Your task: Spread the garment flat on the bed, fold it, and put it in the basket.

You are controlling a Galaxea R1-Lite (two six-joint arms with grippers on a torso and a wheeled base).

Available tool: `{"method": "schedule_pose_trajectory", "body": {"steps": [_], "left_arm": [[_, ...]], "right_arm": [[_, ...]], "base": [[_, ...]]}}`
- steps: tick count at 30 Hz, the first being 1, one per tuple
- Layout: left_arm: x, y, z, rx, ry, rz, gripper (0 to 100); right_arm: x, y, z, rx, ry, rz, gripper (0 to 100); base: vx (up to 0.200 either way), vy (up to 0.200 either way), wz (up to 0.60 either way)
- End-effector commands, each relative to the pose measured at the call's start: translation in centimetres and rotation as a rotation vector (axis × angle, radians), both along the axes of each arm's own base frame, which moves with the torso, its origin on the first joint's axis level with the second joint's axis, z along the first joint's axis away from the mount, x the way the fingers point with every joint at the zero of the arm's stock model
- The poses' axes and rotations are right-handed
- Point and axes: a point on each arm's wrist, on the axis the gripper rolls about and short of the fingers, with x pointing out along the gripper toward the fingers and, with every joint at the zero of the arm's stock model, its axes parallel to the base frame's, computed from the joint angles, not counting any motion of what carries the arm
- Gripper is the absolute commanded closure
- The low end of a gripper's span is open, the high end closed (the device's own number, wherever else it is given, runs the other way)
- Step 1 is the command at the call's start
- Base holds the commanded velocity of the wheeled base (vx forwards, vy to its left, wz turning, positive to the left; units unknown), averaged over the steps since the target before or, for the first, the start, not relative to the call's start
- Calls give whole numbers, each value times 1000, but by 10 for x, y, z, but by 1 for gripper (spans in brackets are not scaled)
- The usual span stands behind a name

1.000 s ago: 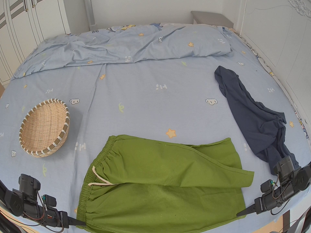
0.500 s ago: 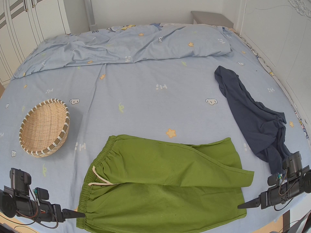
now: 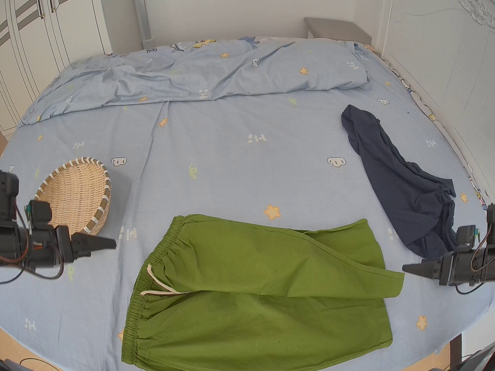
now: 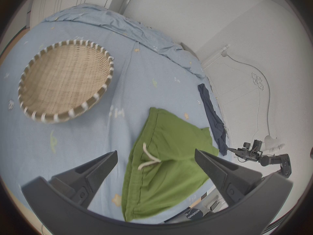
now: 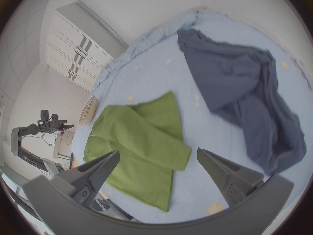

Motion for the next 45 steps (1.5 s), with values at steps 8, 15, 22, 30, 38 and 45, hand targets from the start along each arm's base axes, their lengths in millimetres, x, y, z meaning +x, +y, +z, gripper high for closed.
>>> {"method": "schedule_pose_trajectory", "body": {"steps": [8,15,22,30,38,45], "left_arm": [[159,-30,-36,-23,41,-124,0],[192,-50,-74,-23,87,-175,0],[196,-56,-79,-36,95,-182,0],[205,-65,-88,-53,68,-185,0],[207,-67,-90,-65,70,-179,0],[205,-67,-90,-66,76,-179,100]], "right_arm": [[25,4,55,-13,-233,26,0],[24,10,53,-10,-229,56,0],[25,13,52,-12,-221,65,0],[23,16,49,-15,-213,76,0],[23,17,49,-13,-209,83,0],[24,17,48,-13,-206,83,0]], "base": [[0,0,0],[0,0,0],[0,0,0],[0,0,0],[0,0,0],[0,0,0]]}}
